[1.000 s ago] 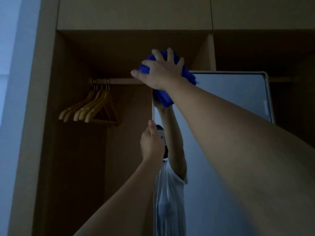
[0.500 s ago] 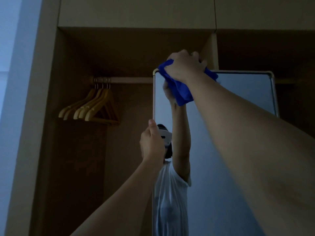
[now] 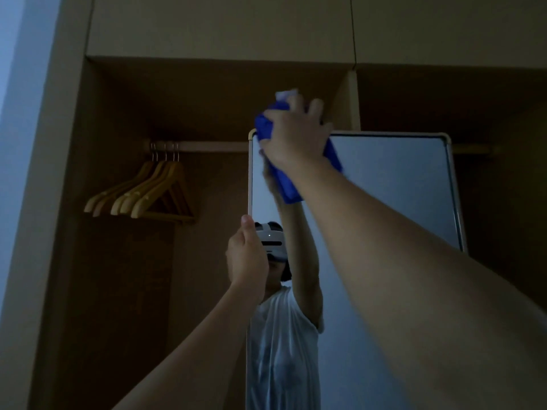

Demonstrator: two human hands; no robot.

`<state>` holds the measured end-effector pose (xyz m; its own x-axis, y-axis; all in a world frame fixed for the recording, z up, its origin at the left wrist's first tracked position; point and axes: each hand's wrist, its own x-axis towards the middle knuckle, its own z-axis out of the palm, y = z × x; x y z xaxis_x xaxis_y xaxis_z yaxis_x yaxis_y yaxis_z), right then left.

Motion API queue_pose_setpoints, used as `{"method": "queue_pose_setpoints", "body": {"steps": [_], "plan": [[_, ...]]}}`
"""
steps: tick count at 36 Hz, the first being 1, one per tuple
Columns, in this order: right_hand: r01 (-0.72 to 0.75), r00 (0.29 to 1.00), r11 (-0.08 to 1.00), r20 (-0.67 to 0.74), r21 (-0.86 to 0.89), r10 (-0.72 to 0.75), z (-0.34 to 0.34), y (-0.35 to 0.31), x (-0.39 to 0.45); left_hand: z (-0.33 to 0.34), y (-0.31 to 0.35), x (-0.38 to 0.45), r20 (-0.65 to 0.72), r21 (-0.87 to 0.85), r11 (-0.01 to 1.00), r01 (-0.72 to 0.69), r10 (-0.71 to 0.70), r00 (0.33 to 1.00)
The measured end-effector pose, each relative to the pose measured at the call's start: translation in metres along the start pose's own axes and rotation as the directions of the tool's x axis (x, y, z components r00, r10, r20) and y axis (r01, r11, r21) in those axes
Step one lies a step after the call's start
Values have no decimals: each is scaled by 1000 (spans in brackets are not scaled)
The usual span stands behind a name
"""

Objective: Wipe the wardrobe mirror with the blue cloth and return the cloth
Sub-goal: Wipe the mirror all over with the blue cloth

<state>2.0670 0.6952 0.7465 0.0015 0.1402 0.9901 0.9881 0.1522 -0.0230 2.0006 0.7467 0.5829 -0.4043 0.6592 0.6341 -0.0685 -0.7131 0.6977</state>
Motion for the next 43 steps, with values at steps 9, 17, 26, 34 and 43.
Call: {"method": "queue_pose_setpoints", "body": {"steps": [9, 17, 26, 34, 43], "plan": [[24, 999, 999, -23, -25, -25, 11, 10, 6, -1, -1, 4, 48, -107, 994, 11, -6, 999], [-129, 990, 987, -70, -101, 122, 6, 69, 0, 1, -5, 8, 9, -88, 996, 22, -21, 1000], [-365, 930, 930, -64, -34, 362, 6, 135, -14, 2, -3, 7, -4, -24, 1000, 14, -15, 1000], [-492, 870, 869, -67, -55, 489, 1, 173, -32, 4, -9, 12, -7, -28, 1000, 14, -14, 1000], [-516, 857, 856, -32, -41, 515, 29, 153, -81, 7, -14, 16, -46, 27, 999, 21, -20, 999]]}}
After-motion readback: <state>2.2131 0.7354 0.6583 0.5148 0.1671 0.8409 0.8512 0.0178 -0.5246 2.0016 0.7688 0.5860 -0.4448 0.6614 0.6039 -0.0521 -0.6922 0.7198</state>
